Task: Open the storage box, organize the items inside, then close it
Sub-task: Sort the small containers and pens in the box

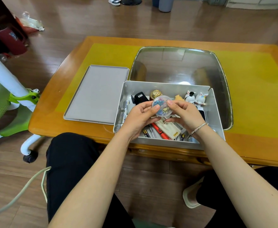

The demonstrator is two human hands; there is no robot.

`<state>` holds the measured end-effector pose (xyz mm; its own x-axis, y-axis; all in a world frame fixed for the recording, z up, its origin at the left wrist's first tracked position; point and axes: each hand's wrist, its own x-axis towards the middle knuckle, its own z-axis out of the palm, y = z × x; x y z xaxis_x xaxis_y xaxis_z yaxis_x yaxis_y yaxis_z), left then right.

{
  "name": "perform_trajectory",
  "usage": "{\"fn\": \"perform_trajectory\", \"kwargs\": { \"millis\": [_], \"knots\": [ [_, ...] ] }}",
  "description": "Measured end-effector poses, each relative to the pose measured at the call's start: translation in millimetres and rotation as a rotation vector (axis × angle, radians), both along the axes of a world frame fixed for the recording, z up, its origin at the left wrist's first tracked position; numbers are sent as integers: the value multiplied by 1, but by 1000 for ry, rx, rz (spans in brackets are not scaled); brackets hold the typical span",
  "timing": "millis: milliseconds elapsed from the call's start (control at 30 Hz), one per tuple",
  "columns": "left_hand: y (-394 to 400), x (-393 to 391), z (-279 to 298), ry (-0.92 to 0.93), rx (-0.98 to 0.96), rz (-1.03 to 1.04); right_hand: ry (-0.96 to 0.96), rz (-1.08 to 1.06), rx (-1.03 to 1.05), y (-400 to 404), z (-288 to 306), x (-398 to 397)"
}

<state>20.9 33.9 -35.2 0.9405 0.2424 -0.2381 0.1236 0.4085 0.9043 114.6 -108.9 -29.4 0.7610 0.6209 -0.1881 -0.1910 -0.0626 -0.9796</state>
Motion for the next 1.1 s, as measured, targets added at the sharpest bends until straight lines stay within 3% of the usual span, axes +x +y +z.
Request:
{"fn": "perform_trajectory", "kwargs": {
  "millis": [367, 833, 967, 1100],
  "knots": [
    [-2, -1, 0, -28, 92, -6, 50, 47, 70, -8, 1, -2],
    [-1, -2, 0, -59, 76, 1, 28, 63, 121, 0, 2, 0],
    [1, -2, 1, -44, 11, -60, -9, 27, 93, 0, 2, 1],
    [-2, -1, -2, -29, 92, -107, -15, -37, 31, -5, 2, 4]
  ]
}}
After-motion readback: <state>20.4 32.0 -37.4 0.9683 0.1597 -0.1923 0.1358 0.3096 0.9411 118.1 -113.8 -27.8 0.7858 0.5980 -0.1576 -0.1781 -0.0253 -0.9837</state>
